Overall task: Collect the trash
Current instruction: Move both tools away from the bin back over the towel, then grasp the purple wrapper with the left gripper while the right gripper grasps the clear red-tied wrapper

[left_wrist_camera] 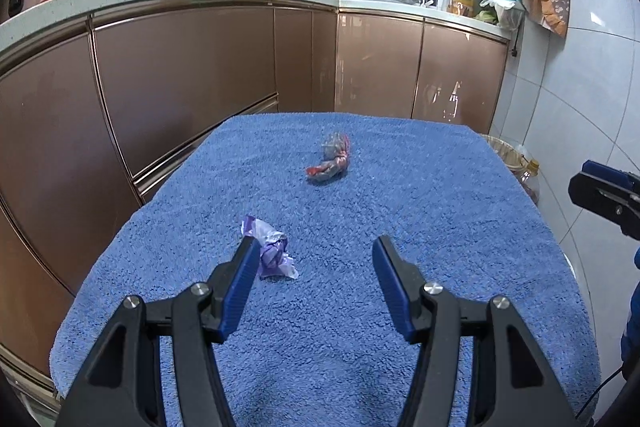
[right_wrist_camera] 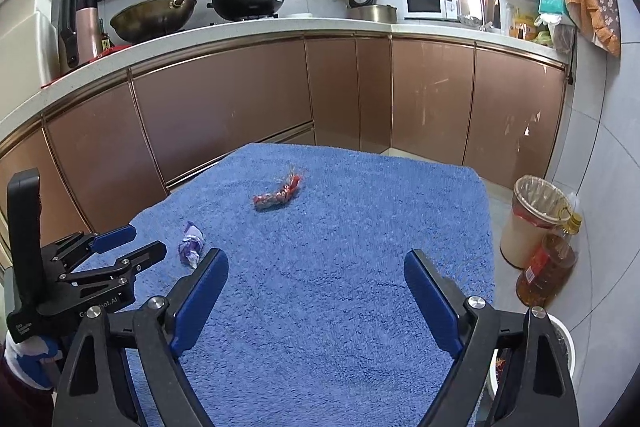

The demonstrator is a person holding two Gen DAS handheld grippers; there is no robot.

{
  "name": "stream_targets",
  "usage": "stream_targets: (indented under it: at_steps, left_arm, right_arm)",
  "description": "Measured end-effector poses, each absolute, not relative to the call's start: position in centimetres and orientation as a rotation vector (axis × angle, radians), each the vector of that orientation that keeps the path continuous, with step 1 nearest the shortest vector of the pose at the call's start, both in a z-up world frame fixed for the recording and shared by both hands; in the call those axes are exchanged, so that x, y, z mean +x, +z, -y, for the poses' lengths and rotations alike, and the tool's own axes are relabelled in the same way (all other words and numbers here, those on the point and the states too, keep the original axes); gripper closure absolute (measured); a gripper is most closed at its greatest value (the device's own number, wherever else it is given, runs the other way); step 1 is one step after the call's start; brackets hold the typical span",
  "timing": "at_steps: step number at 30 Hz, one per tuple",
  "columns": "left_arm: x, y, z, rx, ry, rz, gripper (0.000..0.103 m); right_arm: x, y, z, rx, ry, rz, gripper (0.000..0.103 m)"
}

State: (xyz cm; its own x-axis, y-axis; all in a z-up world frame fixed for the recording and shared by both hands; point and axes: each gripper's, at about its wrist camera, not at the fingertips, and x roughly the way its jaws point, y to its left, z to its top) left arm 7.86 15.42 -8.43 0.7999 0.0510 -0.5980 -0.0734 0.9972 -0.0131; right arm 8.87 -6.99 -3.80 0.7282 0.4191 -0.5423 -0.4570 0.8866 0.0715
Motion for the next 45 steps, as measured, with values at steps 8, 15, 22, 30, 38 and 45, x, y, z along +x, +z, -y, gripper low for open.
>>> stream_targets:
  at_steps: [8, 15, 22, 30, 38, 45]
  left_arm:
    - [8.3, -10.5, -18.4, -0.083, 0.098, -0.696, 0.046]
    - [10.1, -12.5, -21.5, -0.210, 0.030, -0.773, 0.046]
    - [13.4, -14.2, -21.9, -0.271, -0.006, -0.843, 0.047]
    - [16.4, -16.4, -23.4, -0.362, 0.013, -0.882, 0.076]
    - [16.5, -16.9, -23.5, -0.368, 0.010, -0.834, 0.076]
    - [16.5, -17.0, -24.0, -0.381, 0.005, -0.828, 0.076]
  right_arm:
    - [10.5, -4.9, 6.3, -0.079, 0.506, -0.621, 0.018]
    - [12.7, -6.2, 5.3, -0.087, 0.548, -0.668, 0.022]
    - [15.5, -7.4, 2.6, -0.123, 0.612, -0.705, 0.023]
    - [21.1, -8.8, -1.0, -0.106, 0.687, -0.748, 0.027]
    - [28.0, -11.6, -6.2, -0.051, 0.739, -0.841, 0.040]
    - [32.6, -15.1, -8.3, 0.083, 0.708, -0.968, 0.055]
